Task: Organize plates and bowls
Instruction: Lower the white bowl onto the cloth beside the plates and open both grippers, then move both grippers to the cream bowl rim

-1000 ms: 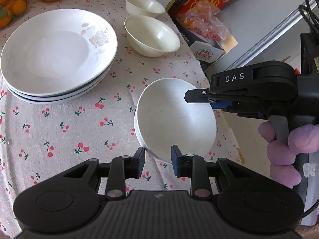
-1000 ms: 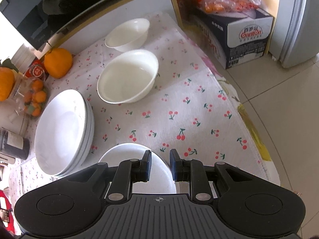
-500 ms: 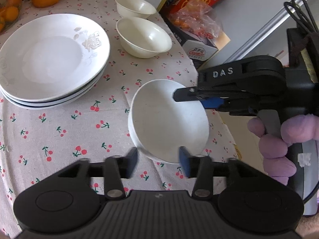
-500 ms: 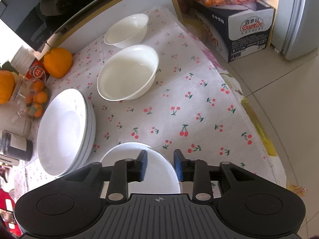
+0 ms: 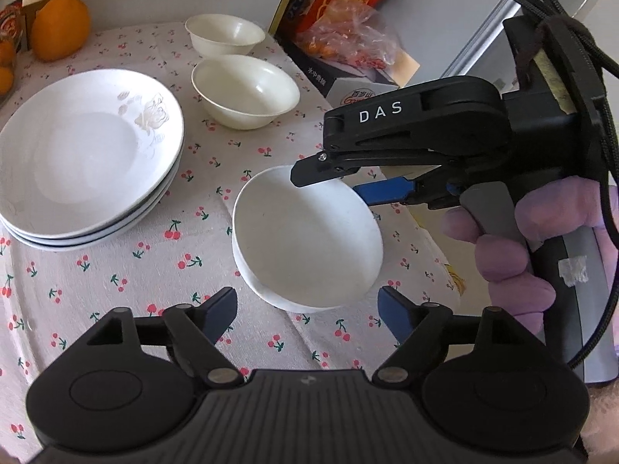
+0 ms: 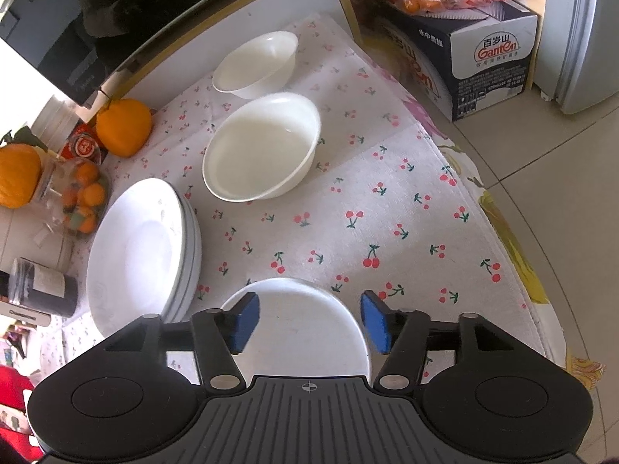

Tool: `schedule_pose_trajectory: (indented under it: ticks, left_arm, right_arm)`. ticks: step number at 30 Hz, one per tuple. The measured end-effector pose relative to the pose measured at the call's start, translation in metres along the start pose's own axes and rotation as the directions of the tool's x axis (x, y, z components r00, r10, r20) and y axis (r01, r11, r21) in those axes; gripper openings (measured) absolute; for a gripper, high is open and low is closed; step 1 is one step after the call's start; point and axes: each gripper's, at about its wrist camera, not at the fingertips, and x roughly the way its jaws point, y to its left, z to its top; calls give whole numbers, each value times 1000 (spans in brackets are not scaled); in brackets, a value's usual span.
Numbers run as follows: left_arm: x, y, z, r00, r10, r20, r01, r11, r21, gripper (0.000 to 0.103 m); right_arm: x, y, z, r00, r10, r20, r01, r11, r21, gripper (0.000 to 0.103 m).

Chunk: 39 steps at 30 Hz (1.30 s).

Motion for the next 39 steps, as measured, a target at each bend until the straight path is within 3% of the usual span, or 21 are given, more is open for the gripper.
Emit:
schedule_pose_trajectory:
  ticks: [11, 21, 39]
  left_arm:
    - [-19, 3, 7, 999, 11, 41, -11, 1000, 5, 90]
    - [-35, 14, 22, 989, 74, 131, -73, 997, -15, 98]
    - [-41, 44, 64, 929, 267, 256, -266, 963, -39, 102]
  right_arm:
    - [-11, 0, 4, 999, 33, 28, -33, 999, 6, 70]
    - [-20, -3, 12, 994, 66, 82, -69, 997, 28, 77]
    - [-26, 1, 31, 975, 53, 215, -64, 997, 46, 87]
